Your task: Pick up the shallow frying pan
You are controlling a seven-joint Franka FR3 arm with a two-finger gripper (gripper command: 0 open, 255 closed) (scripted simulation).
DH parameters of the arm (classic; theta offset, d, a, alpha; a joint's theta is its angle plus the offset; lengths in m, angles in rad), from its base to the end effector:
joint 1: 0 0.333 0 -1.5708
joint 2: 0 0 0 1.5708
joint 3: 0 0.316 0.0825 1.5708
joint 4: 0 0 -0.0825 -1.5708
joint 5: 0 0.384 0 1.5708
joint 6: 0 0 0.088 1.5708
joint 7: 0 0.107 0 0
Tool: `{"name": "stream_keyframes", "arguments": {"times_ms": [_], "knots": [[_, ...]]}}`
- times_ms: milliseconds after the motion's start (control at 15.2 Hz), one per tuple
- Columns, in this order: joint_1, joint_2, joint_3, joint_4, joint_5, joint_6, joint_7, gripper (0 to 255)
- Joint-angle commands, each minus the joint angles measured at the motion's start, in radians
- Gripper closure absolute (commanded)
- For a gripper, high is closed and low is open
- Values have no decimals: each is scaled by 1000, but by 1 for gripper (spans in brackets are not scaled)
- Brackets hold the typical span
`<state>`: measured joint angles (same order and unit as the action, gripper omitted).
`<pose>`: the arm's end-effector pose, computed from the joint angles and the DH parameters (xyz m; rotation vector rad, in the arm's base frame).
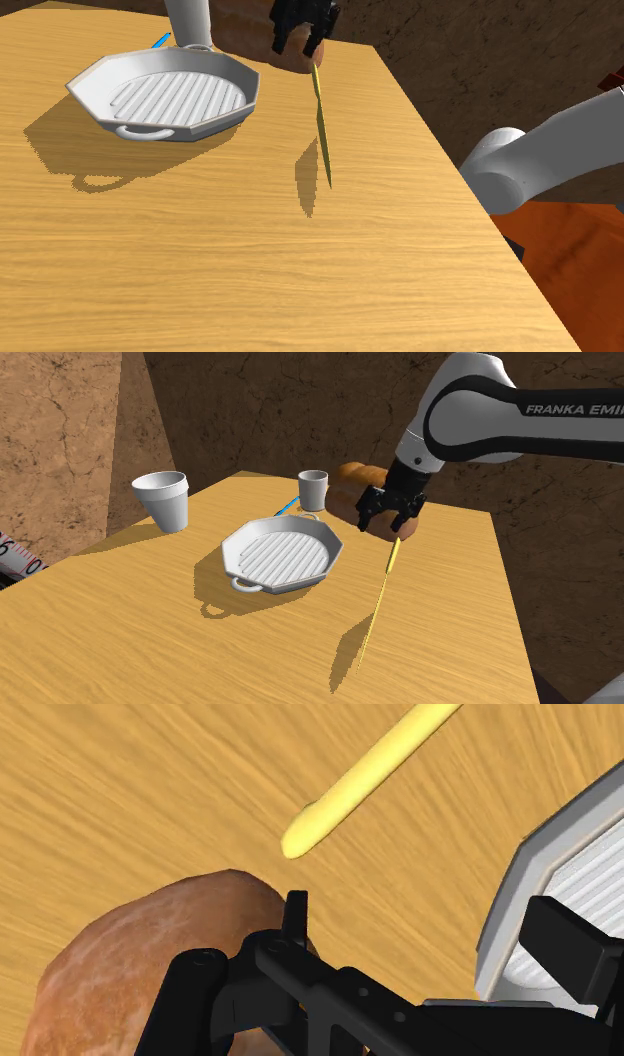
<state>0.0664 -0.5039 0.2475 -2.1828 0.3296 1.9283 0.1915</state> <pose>0.3936 0.1719 0.6018 -2.8761 -0.0403 -0.2658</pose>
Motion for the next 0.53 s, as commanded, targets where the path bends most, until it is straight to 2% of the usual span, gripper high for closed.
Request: {"name": "stream_keyframes", "arguments": {"times_ms": [0,396,462], "knots": [[7,46,29,34,15,39,33,0],[16,197,103,180,20,120,126,0],[18,197,104,166,22,133,122,0]]}}
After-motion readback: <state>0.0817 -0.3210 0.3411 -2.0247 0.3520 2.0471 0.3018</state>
